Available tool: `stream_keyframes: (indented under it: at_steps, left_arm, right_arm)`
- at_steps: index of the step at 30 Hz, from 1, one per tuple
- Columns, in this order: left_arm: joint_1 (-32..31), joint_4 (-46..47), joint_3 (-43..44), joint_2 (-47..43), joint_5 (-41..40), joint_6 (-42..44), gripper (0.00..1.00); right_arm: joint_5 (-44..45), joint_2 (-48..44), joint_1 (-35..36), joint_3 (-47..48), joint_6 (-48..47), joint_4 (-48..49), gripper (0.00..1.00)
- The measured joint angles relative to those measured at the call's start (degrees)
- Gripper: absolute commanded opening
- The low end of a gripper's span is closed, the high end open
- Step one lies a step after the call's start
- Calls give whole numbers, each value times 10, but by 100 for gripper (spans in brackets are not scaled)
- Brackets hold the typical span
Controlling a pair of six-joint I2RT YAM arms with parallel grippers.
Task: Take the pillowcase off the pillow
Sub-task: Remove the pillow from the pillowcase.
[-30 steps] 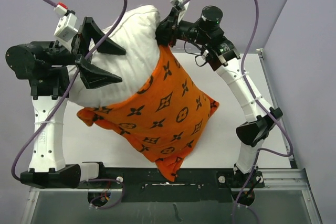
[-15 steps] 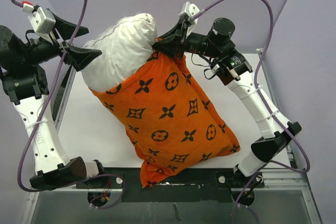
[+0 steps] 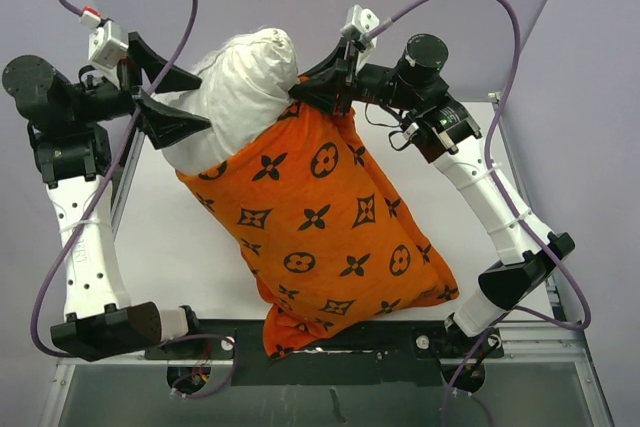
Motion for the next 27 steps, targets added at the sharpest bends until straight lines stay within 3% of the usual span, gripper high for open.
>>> stream_keyframes:
  at_steps: [2,5,7,14,15,17,20,22,27]
  left_arm:
    - [-30,-76,12,3,-31,56,98]
    - [-135,-252,81,25,-166,200,98]
    - [-183,-319,98,31,-217,261,98]
    - [-198,-424,89,22,-241,376,98]
    - [-199,-438,90,22,-240,393,93]
    - [-206,-460,90,21,-240,418,73]
    - [-233,-479,85,18,-265,449,21]
    - [-255,-487,78,15,-280,470,1]
    - [-283,-486,68,12,-307,495,0]
  right_arm:
    - [-4,0,2,1,2,0,0]
    - [-10,3,4,4,2,-1,0]
    - [-13,3,2,5,3,-9,0]
    - [-20,4,0,5,2,-23,0]
    - [-23,4,0,5,2,-23,0]
    - [-28,4,0,4,5,-24,0]
    - [-35,4,0,3,12,-24,0]
    - [-38,3,0,0,14,-24,0]
    - [-26,-11,-3,-11,10,-47,0]
